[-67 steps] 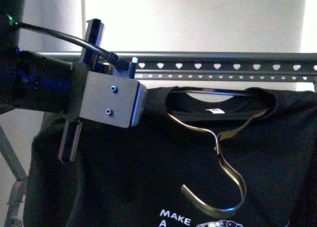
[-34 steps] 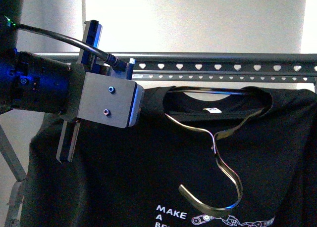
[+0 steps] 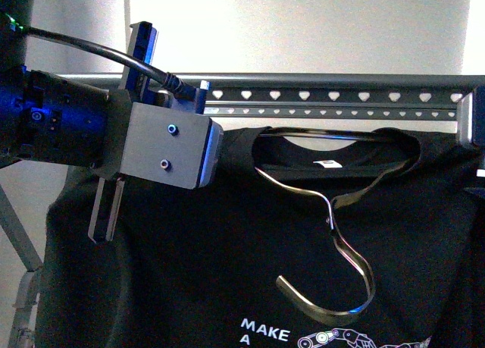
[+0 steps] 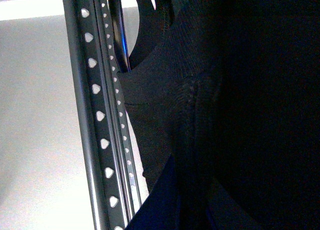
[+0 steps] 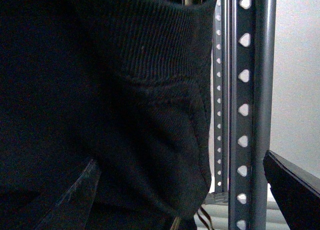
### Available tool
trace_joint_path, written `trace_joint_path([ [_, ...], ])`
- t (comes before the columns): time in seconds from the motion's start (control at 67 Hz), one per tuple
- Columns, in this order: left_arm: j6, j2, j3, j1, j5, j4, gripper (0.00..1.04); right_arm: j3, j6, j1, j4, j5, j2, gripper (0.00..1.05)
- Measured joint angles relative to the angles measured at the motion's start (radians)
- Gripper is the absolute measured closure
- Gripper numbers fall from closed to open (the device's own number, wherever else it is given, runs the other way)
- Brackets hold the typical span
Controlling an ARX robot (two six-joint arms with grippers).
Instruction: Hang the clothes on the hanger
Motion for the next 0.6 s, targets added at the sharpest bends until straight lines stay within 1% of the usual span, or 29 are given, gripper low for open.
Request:
trace_joint_path([
  [0.09, 0.0, 0.0, 0.0, 0.0, 0.0, 0.0, 1.01, 0.029, 0.008, 0.017, 0.014, 0.027, 0.031, 0.07],
  [0.239, 0.0, 0.0, 0.0, 0.0, -0.001, 0.0, 1.01, 0.066, 0.016, 0.026, 0.026, 0.045, 0.073, 0.07],
  [0.269, 0.0, 0.0, 0.0, 0.0, -0.001, 0.0, 1.01, 0.072, 0.019, 0.026, 0.028, 0.048, 0.08, 0.09],
  [0.343, 0.0, 0.0, 0.0, 0.0, -0.001, 0.0, 1.01, 0.088, 0.025, 0.026, 0.034, 0.059, 0.099, 0.17],
  [0.358, 0.0, 0.0, 0.0, 0.0, -0.002, 0.0, 1.01, 0.095, 0.027, 0.026, 0.034, 0.065, 0.105, 0.2],
  [0.403, 0.0, 0.0, 0.0, 0.0, -0.002, 0.0, 1.01, 0.103, 0.03, 0.025, 0.031, 0.07, 0.113, 0.26],
  [0.433, 0.0, 0.0, 0.0, 0.0, -0.002, 0.0, 1.01, 0.111, 0.032, 0.023, 0.029, 0.071, 0.121, 0.33],
  [0.493, 0.0, 0.0, 0.0, 0.0, -0.003, 0.0, 1.01, 0.114, 0.034, 0.02, 0.03, 0.071, 0.125, 0.4],
  [0.507, 0.0, 0.0, 0.0, 0.0, -0.003, 0.0, 1.01, 0.114, 0.033, 0.019, 0.03, 0.068, 0.126, 0.43],
  [0.537, 0.0, 0.0, 0.0, 0.0, -0.003, 0.0, 1.01, 0.114, 0.03, 0.017, 0.032, 0.065, 0.127, 0.47],
  [0.567, 0.0, 0.0, 0.0, 0.0, -0.003, 0.0, 1.01, 0.114, 0.025, 0.013, 0.038, 0.057, 0.128, 0.54],
  [0.597, 0.0, 0.0, 0.0, 0.0, -0.003, 0.0, 1.01, 0.114, 0.024, 0.012, 0.042, 0.055, 0.128, 0.57],
])
